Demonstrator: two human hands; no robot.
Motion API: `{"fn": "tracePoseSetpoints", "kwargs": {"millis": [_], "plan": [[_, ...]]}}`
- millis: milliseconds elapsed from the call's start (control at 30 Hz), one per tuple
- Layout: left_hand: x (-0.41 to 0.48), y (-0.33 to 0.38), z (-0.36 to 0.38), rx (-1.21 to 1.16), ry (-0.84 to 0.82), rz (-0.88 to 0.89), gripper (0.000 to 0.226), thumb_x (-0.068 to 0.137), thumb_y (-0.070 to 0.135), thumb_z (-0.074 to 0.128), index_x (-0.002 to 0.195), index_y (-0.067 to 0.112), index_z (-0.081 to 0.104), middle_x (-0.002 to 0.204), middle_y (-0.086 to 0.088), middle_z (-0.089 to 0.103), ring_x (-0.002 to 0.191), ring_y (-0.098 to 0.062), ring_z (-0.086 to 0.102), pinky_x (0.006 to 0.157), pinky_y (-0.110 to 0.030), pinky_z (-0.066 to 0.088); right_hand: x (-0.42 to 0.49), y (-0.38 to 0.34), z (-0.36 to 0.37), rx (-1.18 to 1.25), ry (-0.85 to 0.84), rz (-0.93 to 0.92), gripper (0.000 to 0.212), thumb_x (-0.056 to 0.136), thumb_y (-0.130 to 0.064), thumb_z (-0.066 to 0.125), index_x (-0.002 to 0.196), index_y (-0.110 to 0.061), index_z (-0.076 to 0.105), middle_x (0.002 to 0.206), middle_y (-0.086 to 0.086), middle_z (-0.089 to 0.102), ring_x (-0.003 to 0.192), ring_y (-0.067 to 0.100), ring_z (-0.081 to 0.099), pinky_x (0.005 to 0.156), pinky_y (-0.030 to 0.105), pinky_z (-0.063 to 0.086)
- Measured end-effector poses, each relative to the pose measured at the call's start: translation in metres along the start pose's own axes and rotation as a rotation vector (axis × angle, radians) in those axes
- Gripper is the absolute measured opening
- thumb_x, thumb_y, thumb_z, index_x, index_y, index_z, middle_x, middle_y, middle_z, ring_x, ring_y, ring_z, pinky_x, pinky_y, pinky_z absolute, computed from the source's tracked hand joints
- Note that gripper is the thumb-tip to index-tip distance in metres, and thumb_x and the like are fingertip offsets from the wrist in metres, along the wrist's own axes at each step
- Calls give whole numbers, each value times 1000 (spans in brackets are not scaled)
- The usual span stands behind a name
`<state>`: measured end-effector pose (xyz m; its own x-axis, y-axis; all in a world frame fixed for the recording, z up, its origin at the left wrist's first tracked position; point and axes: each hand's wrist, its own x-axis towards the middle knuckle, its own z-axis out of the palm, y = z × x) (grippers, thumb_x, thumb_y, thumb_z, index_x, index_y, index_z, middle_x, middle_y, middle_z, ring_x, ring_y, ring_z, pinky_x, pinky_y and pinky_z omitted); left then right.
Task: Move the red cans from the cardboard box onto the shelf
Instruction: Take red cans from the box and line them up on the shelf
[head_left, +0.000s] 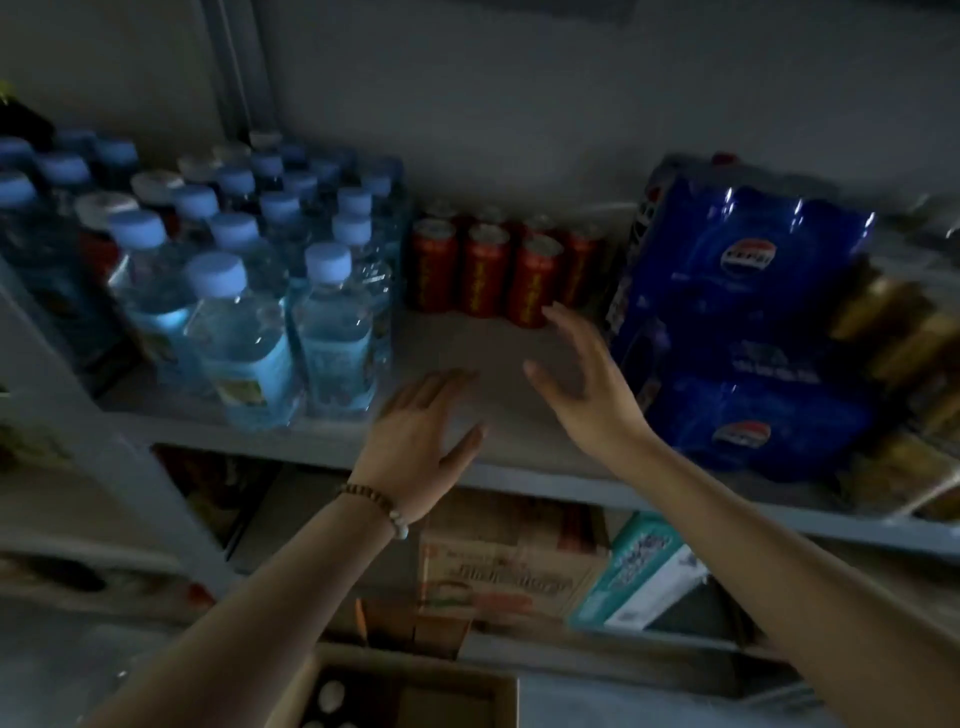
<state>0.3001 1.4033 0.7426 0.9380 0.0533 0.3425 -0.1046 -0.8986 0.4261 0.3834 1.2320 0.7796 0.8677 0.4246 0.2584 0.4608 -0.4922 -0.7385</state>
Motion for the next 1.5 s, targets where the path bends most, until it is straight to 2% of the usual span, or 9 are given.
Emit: {"fn": "tracePoseSetpoints", "kwargs": {"millis": [133,300,400,533,700,867,1100,1267,1500], "plan": [[-86,-29,15,48,-67,82,59,90,54,29,142,27,29,151,11,24,140,-8,16,116,-30,13,-82,-2,52,-140,-80,-131,58,93,-36,55,144,-35,27,154,-20,17,142,-1,16,112,22,21],[-183,-104,50,56,-237,-59,62,89,56,26,142,24,31,151,5,28,138,-15,28,113,-41,28,-149,17,136,-293,-201,-151,59,92,-39,51,145,-33,27,154,-22,7,142,-5,1,113,13,1],[-237,-148,81,99,-371,-228,72,84,62,21,145,23,23,153,4,22,137,-18,27,112,-37,28,-180,47,192,-264,-343,-41,60,94,-40,49,147,-37,22,156,-21,4,141,-5,0,114,22,7],[-297,-199,130,179,-529,-388,65,93,49,35,148,21,13,155,3,15,140,-18,22,113,-34,22,-214,96,269,-254,-585,105,65,93,-44,50,149,-34,17,158,-19,1,145,7,8,115,30,16],[-350,-253,195,250,-592,-525,79,82,64,11,147,20,13,155,1,18,139,-22,24,112,-35,23,-245,165,365,-172,-716,318,67,91,-47,53,148,-33,21,158,-13,8,145,12,15,113,36,27],[-386,-306,262,212,-538,-616,64,94,50,33,147,20,15,154,0,19,139,-20,25,112,-33,22,-265,237,454,-88,-699,541,73,86,-52,59,146,-27,27,156,-5,20,141,16,26,109,34,33],[-419,-376,362,-34,-479,-847,63,92,54,33,146,28,14,152,2,26,135,-22,33,104,-37,35,-274,322,572,94,-656,719,75,79,-54,66,142,-29,34,149,-1,33,134,19,36,104,35,40],[-419,-401,405,-203,-306,-946,56,91,54,38,137,23,38,128,-8,58,116,-28,53,90,-31,41,-265,372,634,124,-576,736,80,78,-45,72,143,-23,32,149,4,36,133,24,39,106,36,39],[-426,-408,414,-290,-185,-939,46,83,63,40,116,33,53,101,5,64,100,-21,60,78,-28,43,-251,393,691,186,-624,744,79,78,-27,76,143,-13,34,144,9,43,131,26,42,103,33,37]]}}
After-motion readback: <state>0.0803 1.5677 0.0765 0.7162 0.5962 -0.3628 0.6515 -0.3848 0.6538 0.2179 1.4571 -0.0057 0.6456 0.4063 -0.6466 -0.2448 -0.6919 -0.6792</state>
